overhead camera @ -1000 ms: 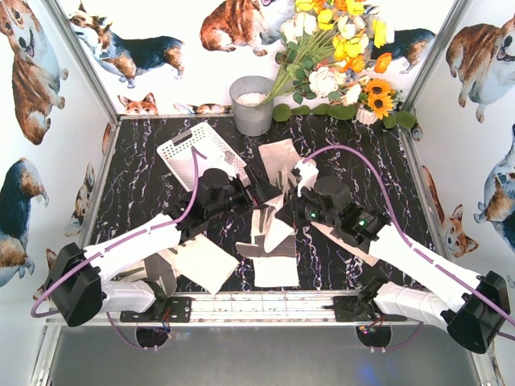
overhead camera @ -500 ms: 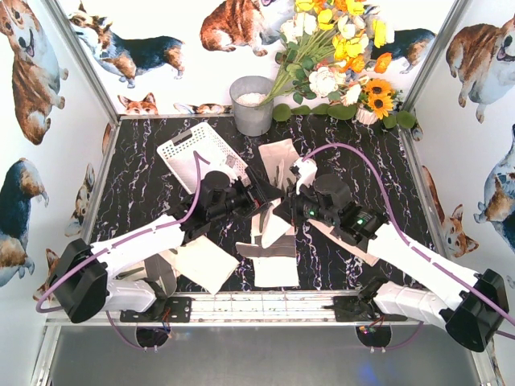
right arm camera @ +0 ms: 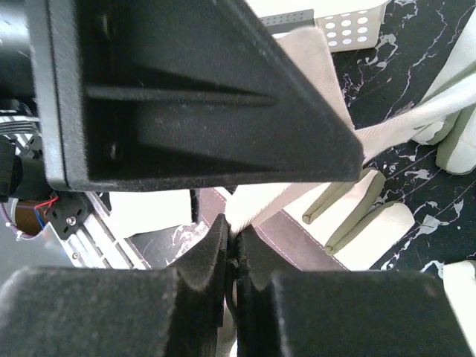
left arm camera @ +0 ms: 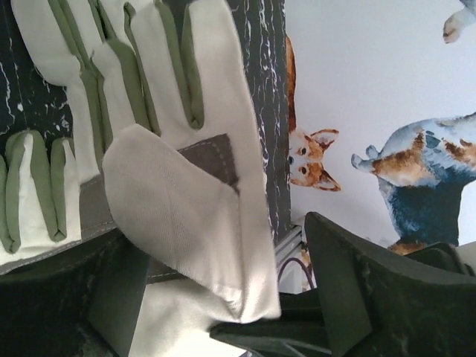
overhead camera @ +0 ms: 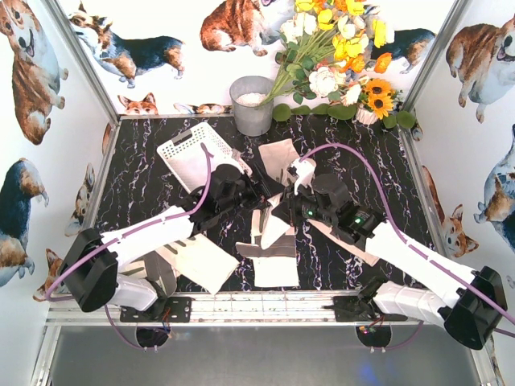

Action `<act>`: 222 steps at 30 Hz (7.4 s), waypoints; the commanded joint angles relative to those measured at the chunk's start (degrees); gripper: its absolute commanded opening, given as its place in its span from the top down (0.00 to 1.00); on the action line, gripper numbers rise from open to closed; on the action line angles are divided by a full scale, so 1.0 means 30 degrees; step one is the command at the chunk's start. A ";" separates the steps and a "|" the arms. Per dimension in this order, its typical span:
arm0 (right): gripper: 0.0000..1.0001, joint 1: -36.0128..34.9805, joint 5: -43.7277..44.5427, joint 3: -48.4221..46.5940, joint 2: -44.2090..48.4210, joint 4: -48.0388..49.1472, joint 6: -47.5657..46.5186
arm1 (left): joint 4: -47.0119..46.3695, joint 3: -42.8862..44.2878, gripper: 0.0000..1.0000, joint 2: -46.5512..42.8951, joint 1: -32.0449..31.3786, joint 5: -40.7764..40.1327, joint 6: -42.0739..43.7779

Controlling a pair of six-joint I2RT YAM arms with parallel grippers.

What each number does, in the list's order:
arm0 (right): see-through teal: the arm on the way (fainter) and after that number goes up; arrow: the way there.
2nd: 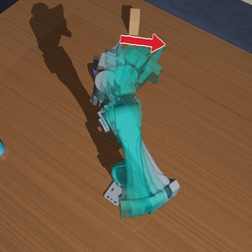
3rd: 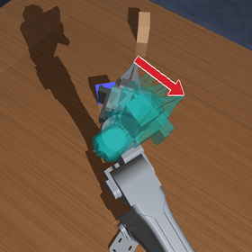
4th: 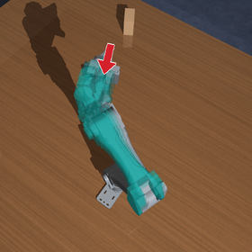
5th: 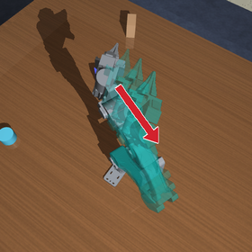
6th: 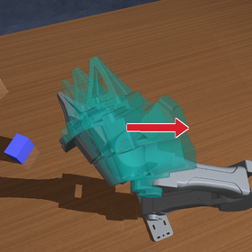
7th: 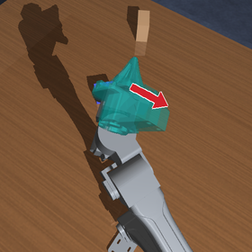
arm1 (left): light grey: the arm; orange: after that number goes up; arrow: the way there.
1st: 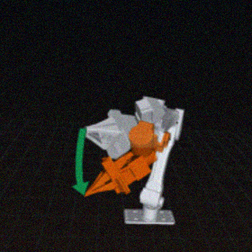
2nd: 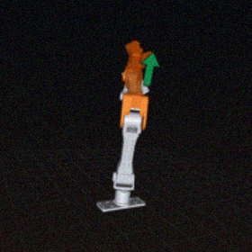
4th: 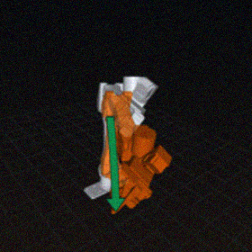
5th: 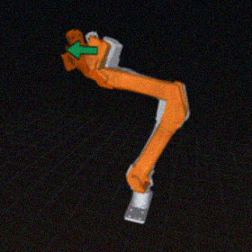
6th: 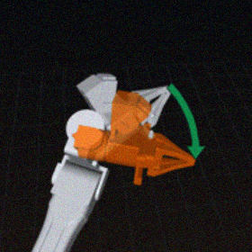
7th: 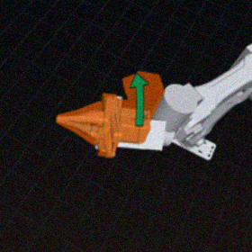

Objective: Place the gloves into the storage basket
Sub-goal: Pair the glove with the glove.

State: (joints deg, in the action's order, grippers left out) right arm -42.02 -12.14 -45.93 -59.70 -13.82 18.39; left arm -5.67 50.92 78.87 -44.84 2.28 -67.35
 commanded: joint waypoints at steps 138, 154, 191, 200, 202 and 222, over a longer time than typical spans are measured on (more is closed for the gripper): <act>1.00 0.5481 -0.6752 0.3065 0.2390 0.9880 0.9338 | -0.3084 -0.5048 0.89 -0.7100 0.3902 0.4749 -0.0511; 1.00 0.2422 0.0019 0.1835 0.1681 -0.0540 0.3735 | 0.1553 -0.5132 1.00 -0.5689 0.1659 0.1195 0.3467; 1.00 -0.1638 0.6310 0.3863 -0.2827 -0.1809 0.5776 | 0.2086 -0.5573 0.90 0.1031 -0.0505 -0.0043 0.7589; 1.00 -0.1653 0.6462 0.2987 -0.4264 -0.2549 0.6016 | 0.2753 -0.6081 0.80 0.0142 -0.0347 0.0411 0.7309; 1.00 -0.1638 0.6457 0.2949 -0.4311 -0.2595 0.6006 | 0.2760 -0.6250 0.81 -0.0097 -0.0325 0.0462 0.7208; 1.00 -0.1638 0.6545 0.1600 -0.2730 -0.4723 0.6348 | 0.5033 -0.6971 1.00 -0.3028 -0.0288 -0.0310 0.6244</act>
State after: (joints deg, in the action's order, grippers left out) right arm -47.13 5.19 -38.59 -70.00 -25.67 37.17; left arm 5.17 31.46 71.31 -46.22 3.70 -48.21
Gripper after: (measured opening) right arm 0.055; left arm 0.017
